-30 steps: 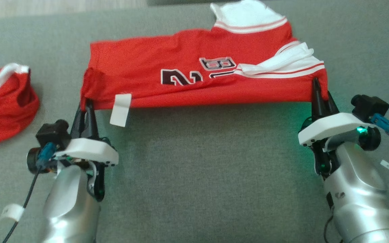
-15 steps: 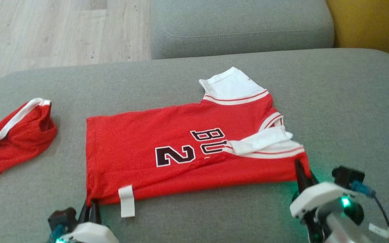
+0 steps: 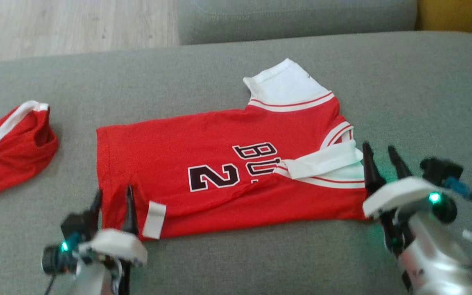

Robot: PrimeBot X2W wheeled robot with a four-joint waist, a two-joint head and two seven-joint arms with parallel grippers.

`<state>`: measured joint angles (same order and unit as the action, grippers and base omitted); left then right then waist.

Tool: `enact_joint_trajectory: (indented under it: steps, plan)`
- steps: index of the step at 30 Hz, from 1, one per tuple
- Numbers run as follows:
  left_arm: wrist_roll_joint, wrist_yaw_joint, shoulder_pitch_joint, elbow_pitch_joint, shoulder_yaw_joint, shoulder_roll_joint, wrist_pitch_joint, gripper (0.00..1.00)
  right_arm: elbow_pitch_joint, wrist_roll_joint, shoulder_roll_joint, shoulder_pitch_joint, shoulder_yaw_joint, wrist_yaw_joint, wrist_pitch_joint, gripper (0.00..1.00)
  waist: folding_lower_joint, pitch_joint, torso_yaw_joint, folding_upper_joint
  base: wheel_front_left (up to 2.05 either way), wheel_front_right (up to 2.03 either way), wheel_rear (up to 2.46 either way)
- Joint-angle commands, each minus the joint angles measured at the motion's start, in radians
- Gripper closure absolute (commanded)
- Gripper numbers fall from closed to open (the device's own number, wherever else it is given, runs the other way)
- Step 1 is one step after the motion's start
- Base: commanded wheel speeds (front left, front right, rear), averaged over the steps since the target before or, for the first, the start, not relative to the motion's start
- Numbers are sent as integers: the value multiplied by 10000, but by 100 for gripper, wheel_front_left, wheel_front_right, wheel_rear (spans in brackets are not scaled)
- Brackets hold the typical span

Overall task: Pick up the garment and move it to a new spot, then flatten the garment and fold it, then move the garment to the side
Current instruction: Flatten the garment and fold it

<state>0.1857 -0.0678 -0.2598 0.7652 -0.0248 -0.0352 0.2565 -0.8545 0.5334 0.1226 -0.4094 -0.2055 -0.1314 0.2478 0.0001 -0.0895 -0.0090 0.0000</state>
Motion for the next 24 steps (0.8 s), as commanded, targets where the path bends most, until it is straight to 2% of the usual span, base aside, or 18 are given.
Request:
enact_joint_trajectory:
  steps: [1, 5, 9, 16, 19, 24]
  plan:
    - [-76, 57, -720, -369, 442, -244, 53, 0, 399, -138, 64, -568, -98, 7, 134, 0, -1, -268, 25, 0, 0, 0, 0]
    - [-245, -37, -1694, -232, 520, -532, 53, 0, 567, -371, 117, -1272, -73, 7, 136, 0, -1, -720, 102, 0, 0, 0, 0]
    - [-421, -321, -3012, 737, 191, -986, -38, 0, 517, -524, 162, -2077, -172, 7, 136, 0, -1, -1174, 169, 0, 0, 0, 0]
    - [-466, -606, -5068, 2268, -657, -1877, -1399, 0, 243, -675, 161, -3210, -679, 7, -18, 0, -1, -1817, 167, 0, 0, 0, 0]
    - [-196, -622, -5506, 2601, -1265, -2017, -1817, 0, 120, -644, 139, -3526, -911, 7, -32, 0, -1, -2010, 131, 0, 0, 0, 0]
    - [845, -626, -5771, 2828, -2188, -2292, -2189, 0, -19, -506, 162, -3832, -1197, 7, 14, 0, -1, -2242, 84, 0, 0, 0, 0]
